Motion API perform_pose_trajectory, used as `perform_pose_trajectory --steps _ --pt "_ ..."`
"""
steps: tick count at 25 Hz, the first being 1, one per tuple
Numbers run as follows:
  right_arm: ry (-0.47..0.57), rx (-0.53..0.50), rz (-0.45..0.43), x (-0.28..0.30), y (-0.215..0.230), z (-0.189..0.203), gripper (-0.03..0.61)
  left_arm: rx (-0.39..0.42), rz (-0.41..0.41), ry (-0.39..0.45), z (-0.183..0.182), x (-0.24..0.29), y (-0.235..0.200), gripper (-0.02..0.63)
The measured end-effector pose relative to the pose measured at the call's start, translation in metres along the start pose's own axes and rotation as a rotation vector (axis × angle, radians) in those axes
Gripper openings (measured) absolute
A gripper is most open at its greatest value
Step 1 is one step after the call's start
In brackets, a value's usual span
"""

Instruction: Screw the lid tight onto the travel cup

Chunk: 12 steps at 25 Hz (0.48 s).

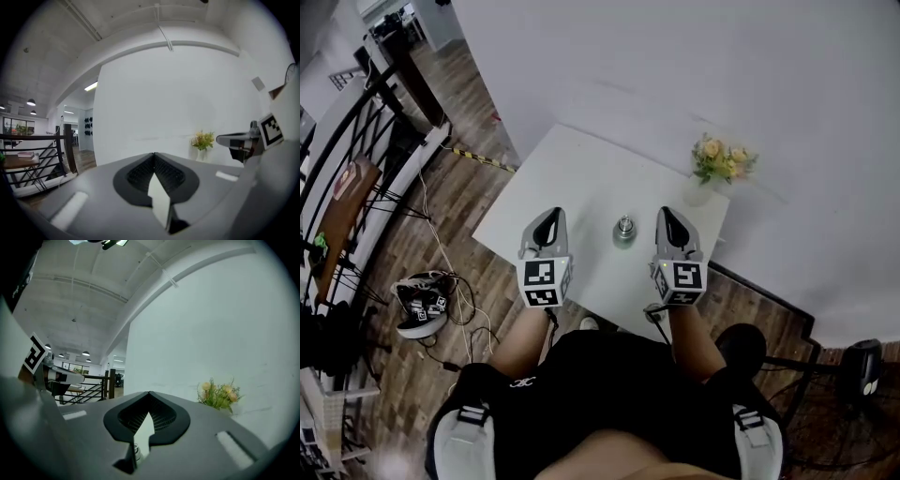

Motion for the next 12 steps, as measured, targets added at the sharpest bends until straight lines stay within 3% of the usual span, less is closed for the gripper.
perform_pose_trajectory --steps 8,12 --pt "-0.016 0.005 -0.008 0.009 -0.003 0.000 0.003 0.049 0.027 -0.010 0.001 0.002 0.009 0.054" --pt "-0.035 0.003 -0.011 0.013 -0.005 0.007 0.003 0.018 0.044 -0.022 0.006 0.006 0.010 0.054"
Point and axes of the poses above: the fingertips, and each gripper's own axes: x forward along the fingers, y to its right, z out of its underside, the point moved 1 cm from there along -x, backward along the fingers, and after that the axes turned 9 degrees about -y, right-handed, at the moved point
